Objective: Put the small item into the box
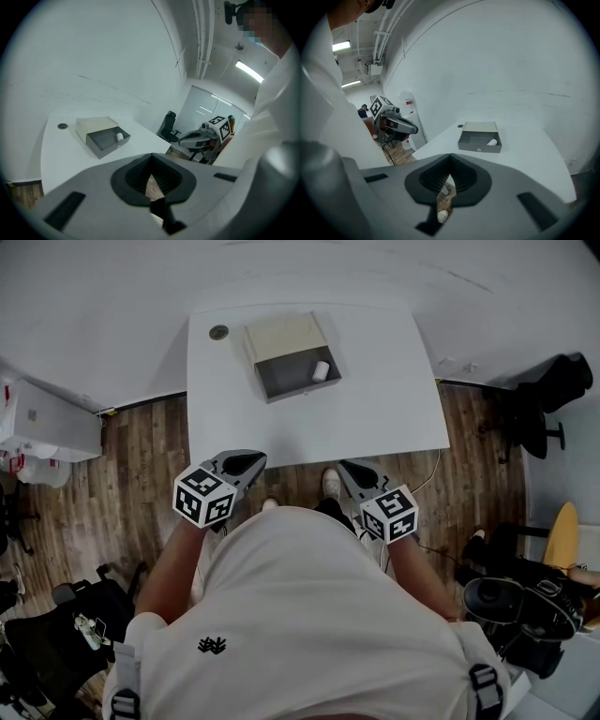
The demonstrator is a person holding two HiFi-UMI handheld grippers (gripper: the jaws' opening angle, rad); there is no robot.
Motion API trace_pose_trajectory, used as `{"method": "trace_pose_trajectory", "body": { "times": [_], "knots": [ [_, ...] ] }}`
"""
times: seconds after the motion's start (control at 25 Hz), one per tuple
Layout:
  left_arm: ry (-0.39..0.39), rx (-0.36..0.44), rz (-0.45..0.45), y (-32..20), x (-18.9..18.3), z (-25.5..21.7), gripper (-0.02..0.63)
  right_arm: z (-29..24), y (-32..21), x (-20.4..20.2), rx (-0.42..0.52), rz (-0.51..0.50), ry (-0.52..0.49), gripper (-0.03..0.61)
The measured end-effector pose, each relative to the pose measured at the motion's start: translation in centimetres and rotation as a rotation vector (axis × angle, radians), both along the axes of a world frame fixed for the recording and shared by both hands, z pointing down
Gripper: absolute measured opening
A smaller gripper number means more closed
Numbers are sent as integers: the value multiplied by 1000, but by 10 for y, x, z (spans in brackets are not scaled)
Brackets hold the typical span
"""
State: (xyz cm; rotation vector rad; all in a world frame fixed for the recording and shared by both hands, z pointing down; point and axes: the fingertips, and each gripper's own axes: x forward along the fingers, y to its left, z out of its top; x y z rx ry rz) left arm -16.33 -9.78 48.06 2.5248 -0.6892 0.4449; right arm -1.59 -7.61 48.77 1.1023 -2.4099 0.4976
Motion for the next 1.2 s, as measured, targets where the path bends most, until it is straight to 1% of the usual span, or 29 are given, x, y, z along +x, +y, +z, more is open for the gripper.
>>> {"method": "trace_pose_trajectory", "body": {
  "times": [0.36,0.64,0.8,0.96,1.2],
  "knots": [
    [-9,-11,-4,3,6,4,6,0,0,6,3,-8,4,6],
    [-14,-29,-12,1,0,10,6,4,-1,2,-9,-15,8,6],
    [-22,-37,-20,-3,3,12,6,6,-4,5,-16,-22,6,6],
    [-34,-44,-24,-7,13,12,6,4,-10,15,-15,-28,-4,6],
    [-64,-43,-57,-35,38,17,6,6,-26,47,-16,-27,-13,6]
  ]
}}
